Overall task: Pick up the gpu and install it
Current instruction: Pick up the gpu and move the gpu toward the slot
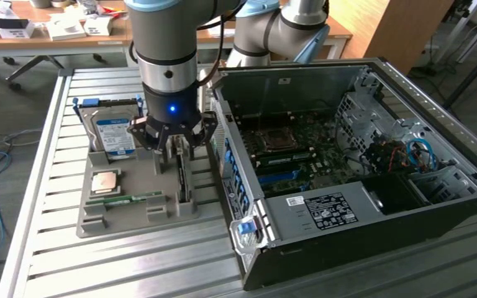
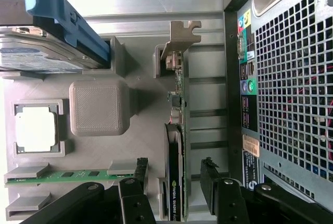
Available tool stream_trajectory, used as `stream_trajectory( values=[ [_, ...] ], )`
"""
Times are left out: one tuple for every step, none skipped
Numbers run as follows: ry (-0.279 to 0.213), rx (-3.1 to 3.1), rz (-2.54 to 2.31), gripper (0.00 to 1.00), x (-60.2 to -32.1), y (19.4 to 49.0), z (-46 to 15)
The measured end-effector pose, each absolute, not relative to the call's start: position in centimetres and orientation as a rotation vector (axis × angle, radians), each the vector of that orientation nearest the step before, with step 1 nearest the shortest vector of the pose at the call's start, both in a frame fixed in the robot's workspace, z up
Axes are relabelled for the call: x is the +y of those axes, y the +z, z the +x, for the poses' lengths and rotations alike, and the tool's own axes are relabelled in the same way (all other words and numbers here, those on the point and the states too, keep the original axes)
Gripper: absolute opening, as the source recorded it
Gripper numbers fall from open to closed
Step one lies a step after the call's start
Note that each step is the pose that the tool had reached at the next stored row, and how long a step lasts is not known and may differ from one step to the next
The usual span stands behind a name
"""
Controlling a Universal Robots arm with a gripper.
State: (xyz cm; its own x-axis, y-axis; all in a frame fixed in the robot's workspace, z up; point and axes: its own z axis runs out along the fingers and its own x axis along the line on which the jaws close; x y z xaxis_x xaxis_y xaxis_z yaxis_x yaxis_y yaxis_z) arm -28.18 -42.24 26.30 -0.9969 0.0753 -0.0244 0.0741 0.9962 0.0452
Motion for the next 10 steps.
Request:
stream_trajectory(
  values=[
    [0.069, 3.113, 0.116, 0.53, -42.24, 26.30, -28.18],
    [0.069, 3.113, 0.117, 0.53, -42.24, 26.31, -28.18],
    [0.069, 3.113, 0.116, 0.53, -42.24, 26.30, -28.18],
    [0.069, 3.113, 0.116, 0.53, -42.24, 26.30, -28.18],
    [0.069, 3.113, 0.116, 0.53, -42.24, 26.31, -28.17],
    [0.069, 3.113, 0.117, 0.53, -42.24, 26.30, -28.18],
    [0.069, 3.113, 0.116, 0.53, -42.24, 26.30, -28.18],
    [0.069, 3.113, 0.116, 0.53, -42.24, 26.30, -28.18],
    [0.069, 3.112, 0.117, 0.53, -42.24, 26.27, -28.18],
    [0.069, 3.112, 0.116, 0.53, -42.23, 26.16, -28.17]
  ],
)
